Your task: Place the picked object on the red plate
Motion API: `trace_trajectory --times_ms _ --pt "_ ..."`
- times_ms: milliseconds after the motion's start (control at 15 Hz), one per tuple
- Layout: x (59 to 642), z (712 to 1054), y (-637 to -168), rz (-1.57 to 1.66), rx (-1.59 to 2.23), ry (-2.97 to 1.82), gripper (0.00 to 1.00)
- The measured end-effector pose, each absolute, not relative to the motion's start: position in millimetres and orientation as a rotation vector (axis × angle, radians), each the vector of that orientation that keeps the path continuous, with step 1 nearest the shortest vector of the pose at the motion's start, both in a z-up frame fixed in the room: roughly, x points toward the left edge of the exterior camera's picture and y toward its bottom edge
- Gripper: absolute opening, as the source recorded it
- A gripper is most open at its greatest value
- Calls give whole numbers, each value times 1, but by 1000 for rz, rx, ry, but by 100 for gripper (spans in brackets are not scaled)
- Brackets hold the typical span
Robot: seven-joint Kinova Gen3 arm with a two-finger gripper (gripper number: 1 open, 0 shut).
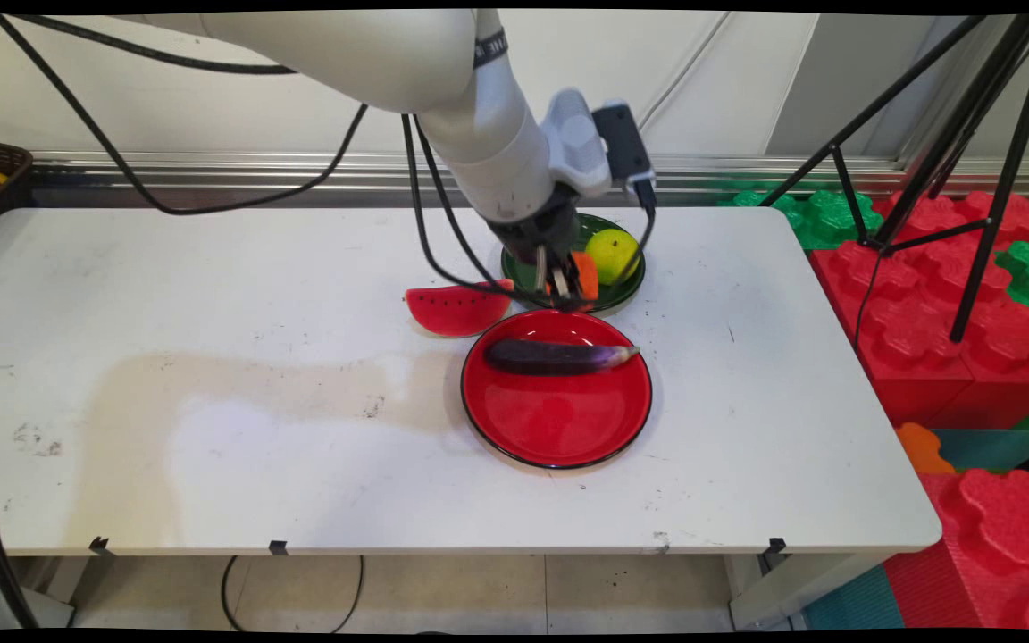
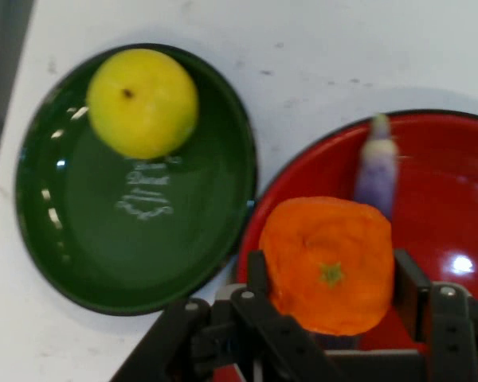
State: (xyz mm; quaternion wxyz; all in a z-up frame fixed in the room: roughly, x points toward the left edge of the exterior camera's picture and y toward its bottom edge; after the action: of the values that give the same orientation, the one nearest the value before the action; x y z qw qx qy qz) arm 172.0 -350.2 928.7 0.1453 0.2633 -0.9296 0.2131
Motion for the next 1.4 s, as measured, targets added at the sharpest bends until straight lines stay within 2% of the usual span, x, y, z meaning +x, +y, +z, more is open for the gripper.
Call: trace_trajectory --times_ms 400,1400 --pt "149 915 -327 487 778 -2720 0" --pt "136 833 -328 336 738 -2809 0"
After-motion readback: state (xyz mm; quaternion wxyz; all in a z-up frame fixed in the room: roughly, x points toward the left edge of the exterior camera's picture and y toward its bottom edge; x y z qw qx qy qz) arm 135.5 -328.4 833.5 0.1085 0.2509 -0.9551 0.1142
